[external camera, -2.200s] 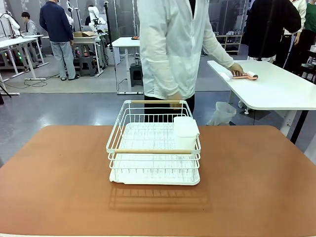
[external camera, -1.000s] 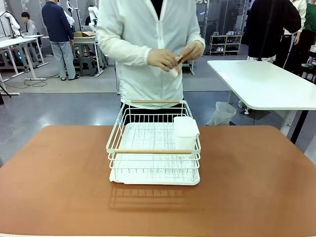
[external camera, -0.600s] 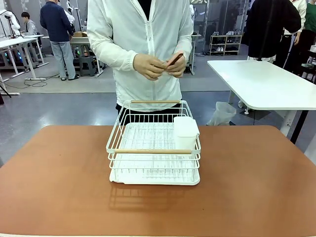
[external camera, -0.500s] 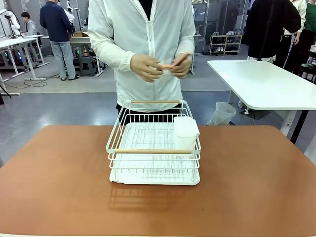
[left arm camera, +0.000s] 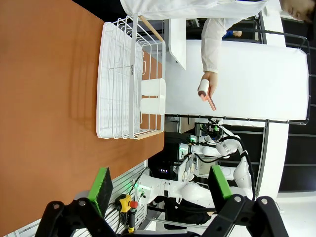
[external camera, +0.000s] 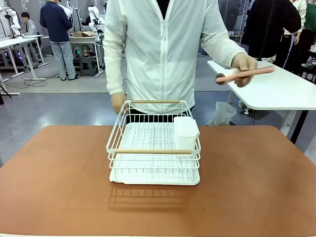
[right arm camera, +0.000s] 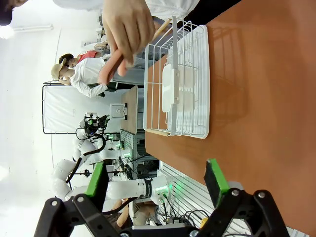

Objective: Clean the table.
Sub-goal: Pick up the Lint Roller when the human hands it over.

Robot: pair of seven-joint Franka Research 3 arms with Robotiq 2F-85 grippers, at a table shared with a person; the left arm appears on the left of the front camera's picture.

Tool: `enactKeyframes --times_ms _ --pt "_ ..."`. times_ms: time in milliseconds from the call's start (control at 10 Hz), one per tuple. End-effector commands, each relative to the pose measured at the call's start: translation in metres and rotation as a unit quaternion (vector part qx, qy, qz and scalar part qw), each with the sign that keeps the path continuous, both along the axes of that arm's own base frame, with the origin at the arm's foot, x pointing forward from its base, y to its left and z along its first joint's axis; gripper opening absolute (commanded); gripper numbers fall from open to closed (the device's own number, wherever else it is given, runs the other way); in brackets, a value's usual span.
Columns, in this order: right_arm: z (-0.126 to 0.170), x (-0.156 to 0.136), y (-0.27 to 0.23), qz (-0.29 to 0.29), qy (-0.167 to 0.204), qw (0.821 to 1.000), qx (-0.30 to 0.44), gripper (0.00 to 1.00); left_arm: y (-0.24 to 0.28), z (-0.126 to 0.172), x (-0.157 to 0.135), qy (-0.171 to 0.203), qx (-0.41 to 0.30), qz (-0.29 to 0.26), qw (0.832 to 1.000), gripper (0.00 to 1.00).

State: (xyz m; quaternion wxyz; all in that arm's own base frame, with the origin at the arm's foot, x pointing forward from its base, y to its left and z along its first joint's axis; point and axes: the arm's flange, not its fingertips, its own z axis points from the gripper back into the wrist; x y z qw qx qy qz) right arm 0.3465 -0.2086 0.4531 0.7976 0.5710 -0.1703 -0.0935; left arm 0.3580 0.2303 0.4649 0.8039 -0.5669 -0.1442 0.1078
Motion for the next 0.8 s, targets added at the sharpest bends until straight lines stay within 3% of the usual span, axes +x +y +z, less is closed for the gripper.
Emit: enactKeyframes --times_ms 0,200,300,400,600,700 --pt "0.001 -0.002 0.0 0.002 -0.004 1.0 0.003 1.0 0.001 0.0 -0.002 -0.004 -0.005 0.0 1.0 1.0" --pt "0.0 0.0 0.0 0.0 0.0 1.0 0.0 1.0 0.001 0.0 -0.002 -0.004 -0.005 0.0 1.0 1.0" --pt "0.014 -0.004 0.012 -0.036 0.013 0.999 -0.007 1.0 0.001 0.0 -0.002 -0.004 -0.005 0.0 1.0 1.0" --pt "0.042 -0.01 0.036 -0.115 0.05 0.991 -0.048 1.0 0.001 0.0 -0.002 -0.004 -0.005 0.0 1.0 1.0" --pt "0.083 -0.018 0.077 -0.178 0.151 0.971 -0.051 1.0 0.001 0.0 -0.002 -0.004 -0.005 0.0 1.0 1.0" --pt "0.099 -0.012 0.102 -0.205 0.163 0.962 -0.079 1.0 0.001 0.0 -0.002 -0.004 -0.005 0.0 1.0 1.0"
